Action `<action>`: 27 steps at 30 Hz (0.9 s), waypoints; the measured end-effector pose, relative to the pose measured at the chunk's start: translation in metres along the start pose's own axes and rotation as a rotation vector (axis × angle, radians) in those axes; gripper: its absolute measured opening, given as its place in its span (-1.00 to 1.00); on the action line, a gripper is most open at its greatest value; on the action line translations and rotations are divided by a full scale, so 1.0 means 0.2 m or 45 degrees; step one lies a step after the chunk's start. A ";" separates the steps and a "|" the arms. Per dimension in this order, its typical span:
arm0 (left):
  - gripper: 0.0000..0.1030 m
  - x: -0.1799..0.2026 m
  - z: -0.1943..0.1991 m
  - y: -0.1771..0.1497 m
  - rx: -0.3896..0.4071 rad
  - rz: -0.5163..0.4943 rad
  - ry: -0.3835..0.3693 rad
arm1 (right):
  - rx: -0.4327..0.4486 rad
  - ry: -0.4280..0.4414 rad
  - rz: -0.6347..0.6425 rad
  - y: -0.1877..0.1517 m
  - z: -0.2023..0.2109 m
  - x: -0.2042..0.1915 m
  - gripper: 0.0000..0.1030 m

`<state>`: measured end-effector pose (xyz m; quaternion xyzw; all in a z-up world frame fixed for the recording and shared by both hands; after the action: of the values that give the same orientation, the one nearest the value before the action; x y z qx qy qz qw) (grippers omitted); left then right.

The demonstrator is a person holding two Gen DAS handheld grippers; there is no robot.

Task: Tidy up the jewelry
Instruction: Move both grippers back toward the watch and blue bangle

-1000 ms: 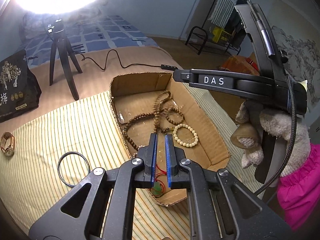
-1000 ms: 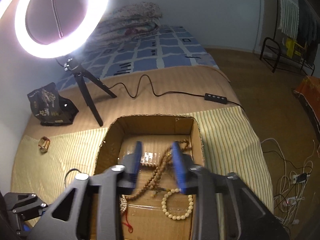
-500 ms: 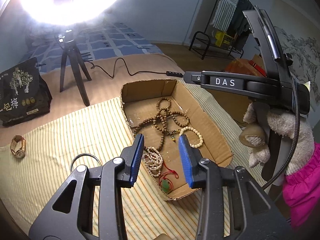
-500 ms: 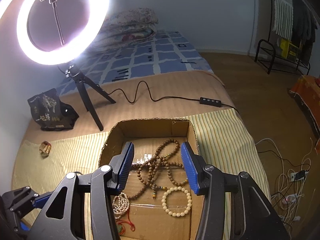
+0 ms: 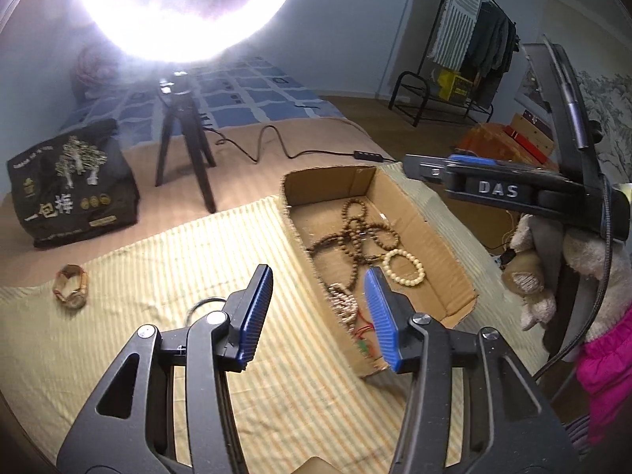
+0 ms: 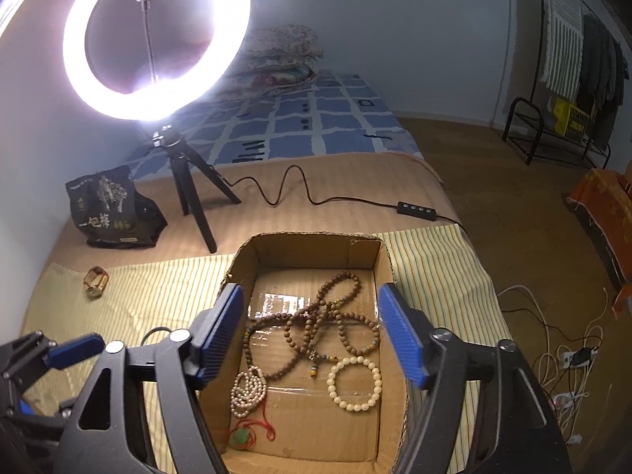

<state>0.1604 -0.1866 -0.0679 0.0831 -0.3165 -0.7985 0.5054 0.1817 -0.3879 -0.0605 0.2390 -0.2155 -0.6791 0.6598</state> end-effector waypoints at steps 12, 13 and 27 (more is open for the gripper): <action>0.16 -0.36 0.21 -0.08 0.043 0.118 0.084 | 0.035 0.086 0.080 -0.08 0.12 -0.19 0.50; 0.22 -0.40 0.23 -0.09 0.048 0.133 0.092 | 0.035 0.097 0.087 -0.09 0.12 -0.21 0.50; 0.36 -0.83 0.35 -0.19 0.065 0.336 0.209 | -0.048 0.256 0.250 -0.25 0.05 -0.63 0.52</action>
<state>0.1779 -0.0042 -0.0670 0.1185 -0.3024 -0.7073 0.6279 0.1385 -0.2594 -0.0780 0.2711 -0.1580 -0.5878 0.7457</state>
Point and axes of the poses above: each gripper's, at about its wrist camera, not at the fingertips, and z roughly against the way its jaws point, x to its right, y to its top, the point moved 2 cm from there along -z, roughly the way its jaws point, and after that the axes turned 8 degrees about -x, right-handed, at the moved point
